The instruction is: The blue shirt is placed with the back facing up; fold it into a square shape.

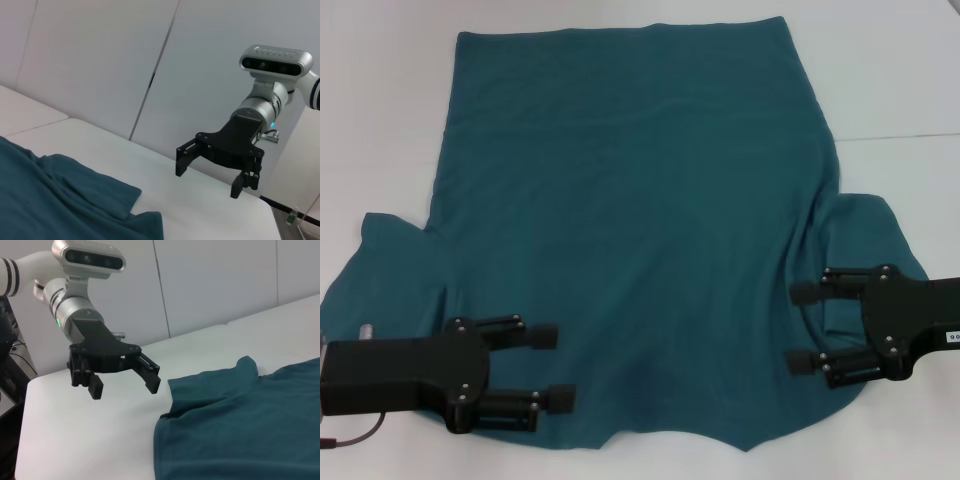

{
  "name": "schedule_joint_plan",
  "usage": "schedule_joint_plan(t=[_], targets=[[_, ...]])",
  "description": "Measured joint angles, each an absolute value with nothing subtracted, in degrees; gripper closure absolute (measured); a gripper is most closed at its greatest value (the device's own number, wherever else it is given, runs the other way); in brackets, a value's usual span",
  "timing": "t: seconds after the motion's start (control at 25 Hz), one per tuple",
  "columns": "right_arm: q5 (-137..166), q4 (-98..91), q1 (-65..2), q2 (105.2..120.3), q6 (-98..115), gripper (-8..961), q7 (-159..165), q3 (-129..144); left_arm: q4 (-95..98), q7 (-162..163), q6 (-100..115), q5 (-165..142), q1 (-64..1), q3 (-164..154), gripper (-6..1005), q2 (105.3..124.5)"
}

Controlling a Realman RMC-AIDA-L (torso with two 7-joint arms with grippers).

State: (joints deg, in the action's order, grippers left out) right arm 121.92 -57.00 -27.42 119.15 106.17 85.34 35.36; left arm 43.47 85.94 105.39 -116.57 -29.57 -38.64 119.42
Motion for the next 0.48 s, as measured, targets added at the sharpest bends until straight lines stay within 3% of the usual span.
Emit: schedule_joint_plan(t=[0.48], targets=[[122.0,-57.3,-27.3,118.88,106.3,44,86.7,35.4,55.5,101.2,110.3,-118.4,-28.8,-37.6,144,118.70]])
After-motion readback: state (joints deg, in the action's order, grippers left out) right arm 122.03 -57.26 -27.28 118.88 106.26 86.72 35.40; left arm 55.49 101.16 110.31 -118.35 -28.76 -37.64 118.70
